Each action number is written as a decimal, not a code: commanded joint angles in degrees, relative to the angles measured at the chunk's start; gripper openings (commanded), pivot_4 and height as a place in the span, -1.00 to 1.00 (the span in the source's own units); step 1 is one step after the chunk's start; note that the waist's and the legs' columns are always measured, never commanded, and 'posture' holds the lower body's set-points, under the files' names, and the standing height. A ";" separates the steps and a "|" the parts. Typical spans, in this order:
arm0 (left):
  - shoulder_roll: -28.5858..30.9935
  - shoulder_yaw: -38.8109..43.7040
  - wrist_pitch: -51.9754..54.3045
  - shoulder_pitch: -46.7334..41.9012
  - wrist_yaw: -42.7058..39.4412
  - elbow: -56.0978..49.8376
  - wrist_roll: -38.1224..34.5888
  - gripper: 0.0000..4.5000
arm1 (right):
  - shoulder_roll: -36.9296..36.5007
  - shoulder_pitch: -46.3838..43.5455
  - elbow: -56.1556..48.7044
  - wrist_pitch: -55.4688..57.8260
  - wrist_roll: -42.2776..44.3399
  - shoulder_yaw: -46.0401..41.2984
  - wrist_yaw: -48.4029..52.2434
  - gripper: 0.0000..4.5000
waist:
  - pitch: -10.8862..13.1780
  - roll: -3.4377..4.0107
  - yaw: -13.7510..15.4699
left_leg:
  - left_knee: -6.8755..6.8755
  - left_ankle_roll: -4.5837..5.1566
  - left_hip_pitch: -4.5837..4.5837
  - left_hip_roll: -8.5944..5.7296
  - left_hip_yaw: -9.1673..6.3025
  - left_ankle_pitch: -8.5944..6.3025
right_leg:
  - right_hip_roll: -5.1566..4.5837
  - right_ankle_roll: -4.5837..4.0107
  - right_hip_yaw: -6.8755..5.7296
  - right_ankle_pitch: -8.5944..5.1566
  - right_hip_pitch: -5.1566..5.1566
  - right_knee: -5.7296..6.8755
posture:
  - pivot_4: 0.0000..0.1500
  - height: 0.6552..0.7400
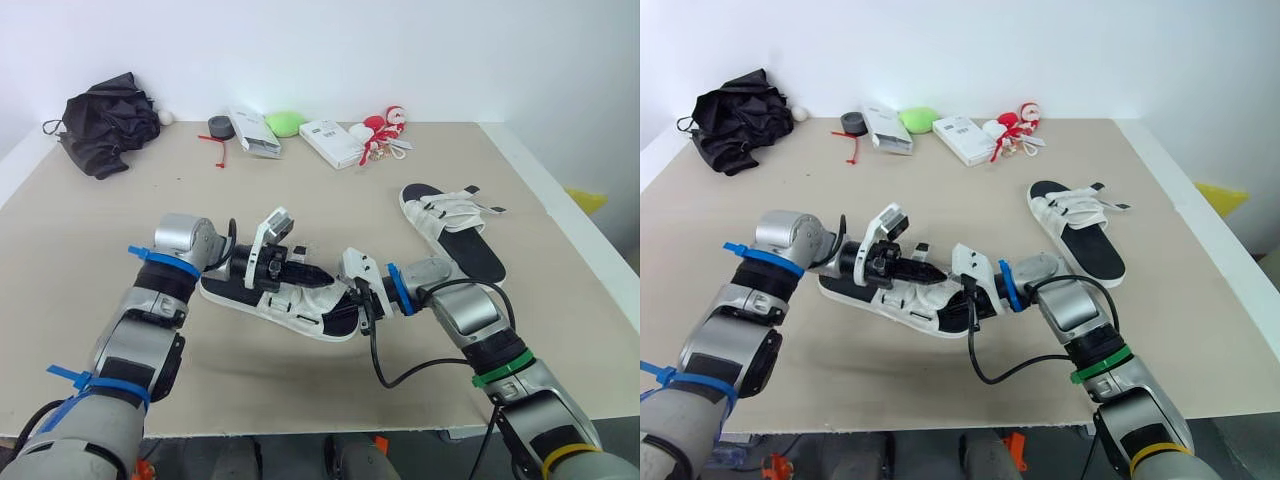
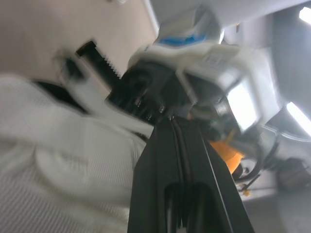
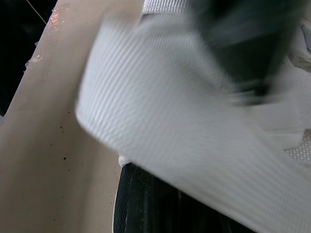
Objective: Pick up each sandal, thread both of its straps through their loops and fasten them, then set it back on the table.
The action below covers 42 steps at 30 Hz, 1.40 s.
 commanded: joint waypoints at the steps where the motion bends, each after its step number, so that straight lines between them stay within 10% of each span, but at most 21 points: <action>1: 1.22 -1.81 -2.09 1.09 -0.47 -4.25 -0.72 -0.99 | -1.37 2.01 1.99 1.99 -2.02 2.77 0.10 -1.00 | 0.00 0.00 0.00 | 0.00 0.00 0.00 0.00 0.01 0.00 | 0.00 0.00 0.01 0.00 0.00 0.00 | 1.00 1.00; 5: 1.15 1.58 -5.92 1.94 1.95 -5.31 -0.86 -0.99 | -1.42 2.08 1.98 2.07 -2.03 2.84 0.16 -1.00 | 0.00 0.00 0.02 | 0.00 0.00 0.01 0.00 0.01 0.00 | 0.00 0.00 0.01 0.00 0.00 0.00 | 1.00 1.00; 16: 11.47 -8.61 -9.34 8.96 -6.27 -20.88 -1.51 0.94 | -1.73 2.18 1.82 2.22 -1.91 2.85 0.45 -1.00 | -0.01 0.01 0.01 | -0.02 0.03 0.03 0.01 0.02 -0.02 | 0.00 0.00 0.03 -0.03 0.02 0.00 | 1.00 1.00; 38: 5.02 -10.69 -8.63 7.02 -0.18 -17.95 -1.37 0.94 | -1.73 2.34 1.77 2.38 -1.87 2.48 -0.16 -1.00 | -0.06 0.05 0.52 | 0.11 0.17 0.29 -0.06 -0.04 -0.11 | -0.02 0.03 0.03 -0.12 0.44 -0.01 | 1.00 1.00; 42: 5.11 -11.03 -10.02 7.04 0.39 -16.77 -0.46 0.38 | -1.66 2.36 1.72 2.44 -1.78 2.43 -0.27 -1.00 | -0.07 0.05 0.65 | 0.11 0.17 0.29 -0.06 -0.04 -0.11 | -0.01 0.02 0.03 -0.14 0.44 -0.01 | 1.00 1.00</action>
